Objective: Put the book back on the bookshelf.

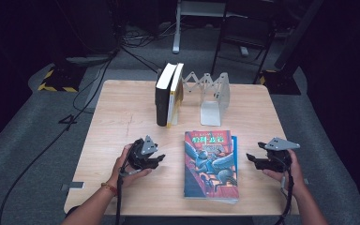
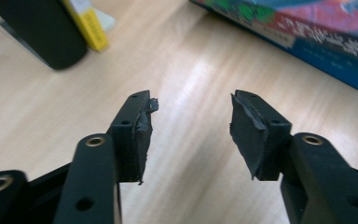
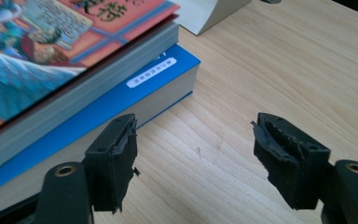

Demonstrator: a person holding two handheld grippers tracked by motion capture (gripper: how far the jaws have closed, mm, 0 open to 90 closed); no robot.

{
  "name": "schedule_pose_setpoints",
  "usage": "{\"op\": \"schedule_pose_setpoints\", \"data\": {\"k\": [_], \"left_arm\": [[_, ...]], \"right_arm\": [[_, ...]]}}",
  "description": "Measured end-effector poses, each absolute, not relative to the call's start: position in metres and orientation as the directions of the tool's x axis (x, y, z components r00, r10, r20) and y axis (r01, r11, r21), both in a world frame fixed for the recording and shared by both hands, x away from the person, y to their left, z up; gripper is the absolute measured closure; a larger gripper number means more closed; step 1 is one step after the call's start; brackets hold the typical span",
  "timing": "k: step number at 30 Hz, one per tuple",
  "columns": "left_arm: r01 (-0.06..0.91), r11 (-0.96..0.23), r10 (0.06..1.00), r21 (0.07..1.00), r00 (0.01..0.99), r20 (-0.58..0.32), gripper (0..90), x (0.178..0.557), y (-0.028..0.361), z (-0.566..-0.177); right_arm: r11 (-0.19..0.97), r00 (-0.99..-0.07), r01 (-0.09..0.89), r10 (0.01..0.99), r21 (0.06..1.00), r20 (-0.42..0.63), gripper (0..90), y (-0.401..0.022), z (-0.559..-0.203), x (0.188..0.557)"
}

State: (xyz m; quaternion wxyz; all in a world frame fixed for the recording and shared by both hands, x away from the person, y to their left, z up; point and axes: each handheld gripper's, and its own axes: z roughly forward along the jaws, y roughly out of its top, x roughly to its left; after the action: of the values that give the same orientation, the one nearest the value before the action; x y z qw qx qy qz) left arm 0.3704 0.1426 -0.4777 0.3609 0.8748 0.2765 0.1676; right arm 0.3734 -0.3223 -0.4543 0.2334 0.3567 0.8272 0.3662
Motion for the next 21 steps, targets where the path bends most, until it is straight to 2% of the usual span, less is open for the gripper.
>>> {"op": "schedule_pose_setpoints", "data": {"k": [6,13,14,16,21], "left_arm": [[0.381,-0.601,0.568,0.703,0.822,0.039,36.8,0.358,0.145,-0.487],[0.396,-0.622,0.554,0.675,0.832,0.022,26.4,0.343,0.151,-0.495],[0.395,-0.630,0.550,0.669,0.835,0.025,26.4,0.341,0.151,-0.495],[0.387,-0.642,0.538,0.662,0.843,0.029,24.9,0.335,0.150,-0.497],[0.403,-0.632,0.524,0.662,0.851,-0.019,24.0,0.331,0.149,-0.499]], "right_arm": [[0.463,-0.654,0.402,0.749,0.790,-0.107,34.0,-0.321,-0.443,0.367],[0.482,-0.717,0.371,0.692,0.794,-0.085,39.5,-0.305,-0.431,0.352],[0.482,-0.717,0.371,0.692,0.794,-0.085,39.5,-0.305,-0.431,0.352],[0.484,-0.743,0.362,0.666,0.796,-0.067,46.3,-0.302,-0.428,0.345],[0.528,-0.808,0.352,0.588,0.773,-0.033,52.4,-0.293,-0.432,0.322]]}}
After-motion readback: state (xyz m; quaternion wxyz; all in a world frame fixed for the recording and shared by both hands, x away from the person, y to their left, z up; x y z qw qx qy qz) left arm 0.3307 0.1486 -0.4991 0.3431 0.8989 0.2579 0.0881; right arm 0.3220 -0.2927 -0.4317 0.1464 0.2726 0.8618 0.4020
